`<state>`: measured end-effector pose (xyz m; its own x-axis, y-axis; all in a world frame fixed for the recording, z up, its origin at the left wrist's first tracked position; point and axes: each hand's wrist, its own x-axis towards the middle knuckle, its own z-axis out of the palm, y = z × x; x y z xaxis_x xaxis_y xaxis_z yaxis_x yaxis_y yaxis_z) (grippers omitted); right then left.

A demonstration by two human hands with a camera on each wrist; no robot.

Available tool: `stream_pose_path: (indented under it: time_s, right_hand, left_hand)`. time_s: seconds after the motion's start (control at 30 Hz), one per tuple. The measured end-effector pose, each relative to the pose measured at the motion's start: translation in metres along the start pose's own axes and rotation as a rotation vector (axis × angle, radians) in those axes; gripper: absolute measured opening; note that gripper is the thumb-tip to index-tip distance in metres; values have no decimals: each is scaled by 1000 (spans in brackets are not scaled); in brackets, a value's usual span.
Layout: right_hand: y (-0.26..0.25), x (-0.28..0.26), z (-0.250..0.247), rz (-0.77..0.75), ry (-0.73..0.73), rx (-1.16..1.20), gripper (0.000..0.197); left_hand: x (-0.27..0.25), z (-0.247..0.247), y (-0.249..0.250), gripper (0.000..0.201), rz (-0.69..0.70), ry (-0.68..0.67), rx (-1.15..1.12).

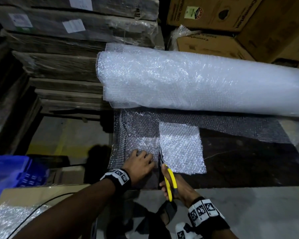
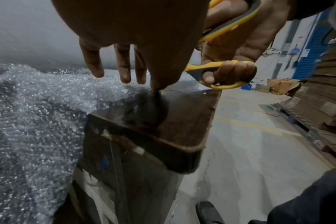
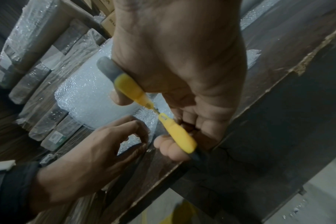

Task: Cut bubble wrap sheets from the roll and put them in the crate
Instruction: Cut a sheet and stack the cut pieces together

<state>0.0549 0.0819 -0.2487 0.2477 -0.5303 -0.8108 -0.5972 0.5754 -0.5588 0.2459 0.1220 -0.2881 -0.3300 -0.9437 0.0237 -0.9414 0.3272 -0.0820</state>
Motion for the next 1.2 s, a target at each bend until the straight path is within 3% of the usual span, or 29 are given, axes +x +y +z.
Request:
stream_pose_path:
  time_s: [0.23, 0.33, 0.47, 0.6, 0.8, 0.93, 1.2]
  right_hand:
    - [-8, 8, 3, 23, 6, -11, 109]
    - [-12, 7, 4, 36, 5, -5, 112]
    - [-13, -4, 3, 66, -25, 30, 97]
    - [-13, -11, 4, 65, -27, 66, 89]
    - [-8, -17, 8, 66, -21, 66, 93]
    - [-2, -24, 9, 34, -27, 70, 93]
    - [-10, -22, 11, 9, -58, 156, 96]
  left_hand:
    - [0, -3, -2, 41, -18, 5, -3]
    - [-1, -3, -5, 31, -62, 34, -9]
    - [-1, -4, -9, 19, -99, 91, -40]
    - [-4, -5, -11, 20, -128, 135, -47]
    - [-8, -5, -12, 26, -161, 164, -85]
    - [-9, -6, -10, 14, -184, 186, -85]
    - [-9, -11, -4, 13, -205, 166, -72]
